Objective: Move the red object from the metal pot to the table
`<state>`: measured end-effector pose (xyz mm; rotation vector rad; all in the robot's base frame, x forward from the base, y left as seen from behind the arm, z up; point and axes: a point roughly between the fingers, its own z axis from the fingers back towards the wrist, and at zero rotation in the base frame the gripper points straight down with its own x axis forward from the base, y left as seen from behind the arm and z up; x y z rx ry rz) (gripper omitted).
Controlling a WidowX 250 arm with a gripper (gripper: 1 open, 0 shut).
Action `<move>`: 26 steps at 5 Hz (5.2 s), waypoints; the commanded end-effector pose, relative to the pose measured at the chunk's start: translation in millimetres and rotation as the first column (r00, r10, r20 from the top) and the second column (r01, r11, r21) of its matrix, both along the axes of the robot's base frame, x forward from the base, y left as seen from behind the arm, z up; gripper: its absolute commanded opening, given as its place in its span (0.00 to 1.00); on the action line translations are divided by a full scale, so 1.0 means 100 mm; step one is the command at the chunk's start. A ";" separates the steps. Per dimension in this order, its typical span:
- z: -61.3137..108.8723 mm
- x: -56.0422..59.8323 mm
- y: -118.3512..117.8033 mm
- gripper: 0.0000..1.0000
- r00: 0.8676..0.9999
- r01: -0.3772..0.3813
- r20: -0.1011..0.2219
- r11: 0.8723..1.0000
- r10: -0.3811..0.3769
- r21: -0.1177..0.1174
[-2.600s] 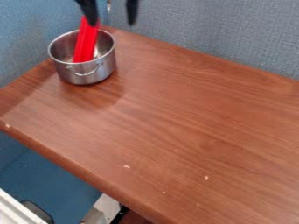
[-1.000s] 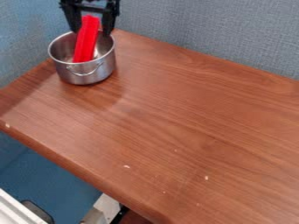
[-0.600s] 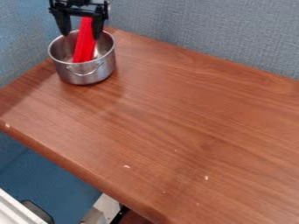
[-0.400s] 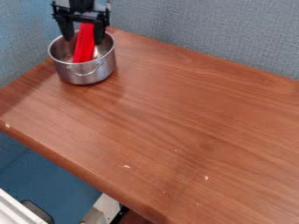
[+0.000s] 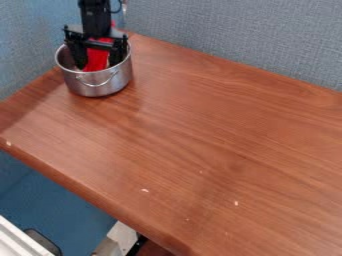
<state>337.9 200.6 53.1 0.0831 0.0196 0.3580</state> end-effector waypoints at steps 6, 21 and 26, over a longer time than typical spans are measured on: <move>0.67 -0.15 -0.07 0.00 0.987 0.104 0.126 0.994 -0.101 -0.019; 0.58 -0.21 -0.04 0.00 0.983 -0.016 0.179 0.992 0.038 -0.125; 0.50 -0.28 -0.08 0.00 0.983 0.016 0.179 0.964 0.033 -0.266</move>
